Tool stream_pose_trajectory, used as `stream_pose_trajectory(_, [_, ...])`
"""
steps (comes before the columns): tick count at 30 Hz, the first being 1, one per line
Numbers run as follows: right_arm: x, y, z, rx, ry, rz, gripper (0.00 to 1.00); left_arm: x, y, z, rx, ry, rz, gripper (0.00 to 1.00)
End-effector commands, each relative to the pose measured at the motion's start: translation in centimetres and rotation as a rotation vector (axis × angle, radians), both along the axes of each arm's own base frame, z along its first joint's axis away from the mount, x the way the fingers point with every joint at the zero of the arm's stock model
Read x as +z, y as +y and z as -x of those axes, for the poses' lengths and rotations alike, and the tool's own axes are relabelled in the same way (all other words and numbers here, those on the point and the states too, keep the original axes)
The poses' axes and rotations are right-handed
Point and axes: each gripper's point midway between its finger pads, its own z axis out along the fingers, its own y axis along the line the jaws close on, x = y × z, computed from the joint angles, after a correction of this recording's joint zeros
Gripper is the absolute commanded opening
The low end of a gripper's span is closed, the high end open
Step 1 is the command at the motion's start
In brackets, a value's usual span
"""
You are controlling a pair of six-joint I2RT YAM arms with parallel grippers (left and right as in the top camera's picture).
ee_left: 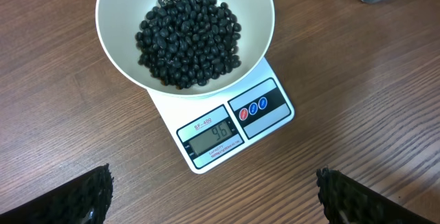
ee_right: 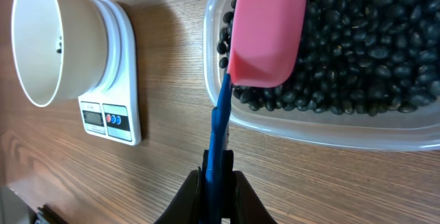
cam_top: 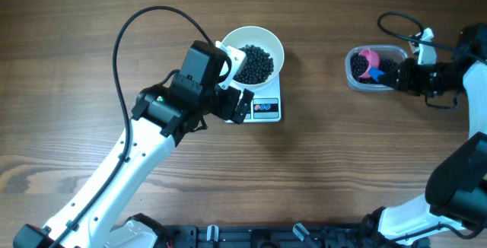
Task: Scoop item into bowl and weigh 150g on scale
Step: 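Push the scoop through the black beans in the tub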
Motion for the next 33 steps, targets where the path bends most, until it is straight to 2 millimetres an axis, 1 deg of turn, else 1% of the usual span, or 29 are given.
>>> stream_pose_trajectory(1, [-0.1, 1.0, -0.2, 0.005, -0.005, -0.079, 0.04, -0.5, -0.3, 0.3, -0.026, 0.012, -0.003, 1.0])
stream_pose_trajectory(7, [-0.1, 0.6, -0.2, -0.004, -0.005, -0.079, 0.04, -0.5, -0.3, 0.3, -0.026, 0.012, -0.003, 1.0])
stream_pose_trajectory(11, [0.2, -0.4, -0.1, -0.039, -0.016, -0.101, 0.04, -0.5, -0.3, 0.3, -0.026, 0.012, -0.003, 1.0])
stream_pose_trajectory(15, [1.0, -0.2, -0.3, -0.051, -0.044, -0.166, 0.04, -0.5, -0.3, 0.3, -0.026, 0.012, -0.003, 1.0])
stream_pose_trajectory(22, [0.8, -0.4, -0.1, -0.057, -0.03, -0.155, 0.04, -0.5, -0.3, 0.3, -0.026, 0.012, -0.003, 1.0])
stream_pose_trajectory(26, [0.8, -1.1, 0.1, -0.079, -0.029, -0.156, 0.04, -0.5, -0.3, 0.3, -0.026, 0.012, -0.004, 1.0])
stream_pose_trajectory(31, [0.8, -2.8, 0.4, -0.171, 0.0, -0.179, 0.04, -0.5, -0.3, 0.3, -0.026, 0.012, -0.004, 1.0])
stream_pose_trajectory(33, [1.0, -3.1, 0.5, -0.188, -0.001, -0.197, 0.04, -0.5, -0.3, 0.3, -0.026, 0.012, -0.004, 1.0])
